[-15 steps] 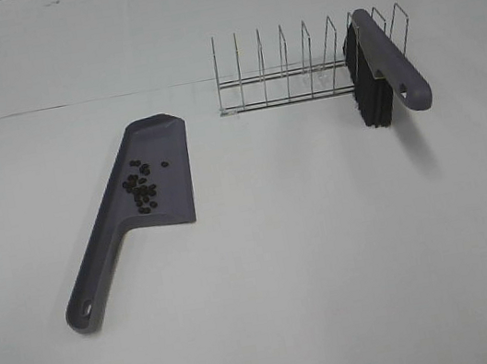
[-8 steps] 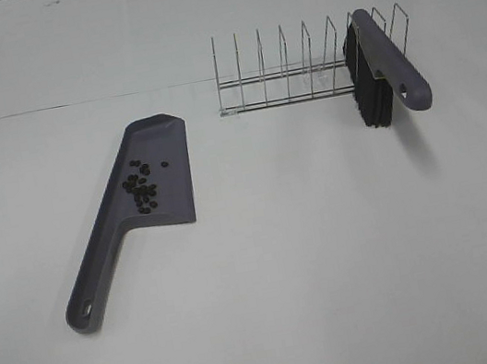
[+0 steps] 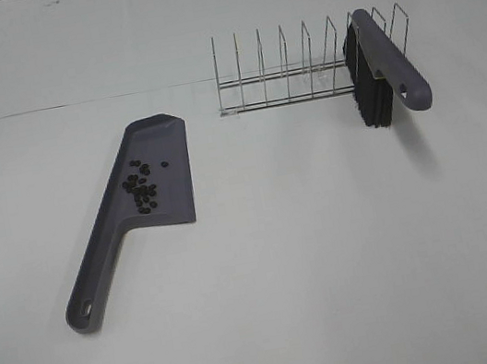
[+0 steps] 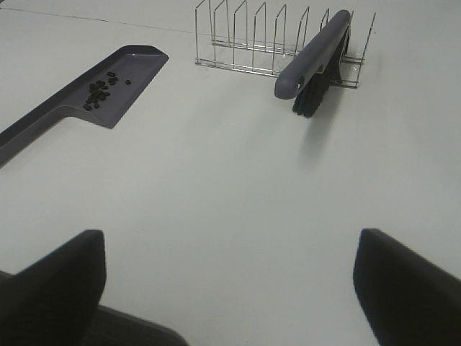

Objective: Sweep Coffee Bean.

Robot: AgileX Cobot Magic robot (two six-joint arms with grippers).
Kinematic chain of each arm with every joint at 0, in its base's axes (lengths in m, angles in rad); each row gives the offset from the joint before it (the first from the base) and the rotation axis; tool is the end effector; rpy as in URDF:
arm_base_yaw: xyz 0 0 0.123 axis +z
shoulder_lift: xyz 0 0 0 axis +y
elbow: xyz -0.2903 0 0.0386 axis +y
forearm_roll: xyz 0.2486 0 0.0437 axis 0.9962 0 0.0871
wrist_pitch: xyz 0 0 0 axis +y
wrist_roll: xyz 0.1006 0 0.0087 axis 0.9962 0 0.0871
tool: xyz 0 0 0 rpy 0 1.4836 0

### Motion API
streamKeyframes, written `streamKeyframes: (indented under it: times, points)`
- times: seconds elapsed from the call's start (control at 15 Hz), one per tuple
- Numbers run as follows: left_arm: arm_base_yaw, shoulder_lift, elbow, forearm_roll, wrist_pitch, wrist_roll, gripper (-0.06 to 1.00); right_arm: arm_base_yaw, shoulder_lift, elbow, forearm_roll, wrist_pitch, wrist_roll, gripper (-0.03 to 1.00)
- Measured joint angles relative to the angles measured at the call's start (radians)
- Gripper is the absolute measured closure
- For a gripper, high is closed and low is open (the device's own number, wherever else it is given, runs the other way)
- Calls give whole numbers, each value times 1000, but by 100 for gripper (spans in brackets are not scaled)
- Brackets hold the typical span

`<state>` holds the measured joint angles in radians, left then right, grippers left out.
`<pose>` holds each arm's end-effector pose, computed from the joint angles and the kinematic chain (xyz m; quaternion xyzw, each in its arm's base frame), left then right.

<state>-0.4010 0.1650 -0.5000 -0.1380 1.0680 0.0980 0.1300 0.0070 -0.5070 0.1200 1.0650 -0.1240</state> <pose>0.0142 -0.0193 0.2717 0.2178 0.8659 -0.1353 0.4296 -0.0049 0.0100 0.2752 -0.1104 0.8456 0.0615 0.5186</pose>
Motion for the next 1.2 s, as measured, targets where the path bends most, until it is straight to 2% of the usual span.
streamKeyframes:
  times: [0.33, 0.4, 0.53, 0.73, 0.93, 1.2]
  points:
    - [1, 0, 0, 0, 0, 0, 18, 0, 0, 0, 0, 0, 0, 17]
    - [20, 0, 0, -1, 0, 0, 18, 0, -1, 0, 0, 0, 0, 17]
    - [89, 0, 0, -1, 0, 0, 18, 0, -1, 0, 0, 0, 0, 17]
    - [260, -22, 0, -1, -1, 0, 18, -7, -1, 0, 0, 0, 0, 17]
    - [385, -150, 2, -1, -4, 0, 18, -93, -1, 0, 1, -1, 0, 17]
    - [388, -167, 2, -1, -4, 0, 18, -103, -13, 0, 6, -1, 0, 17]
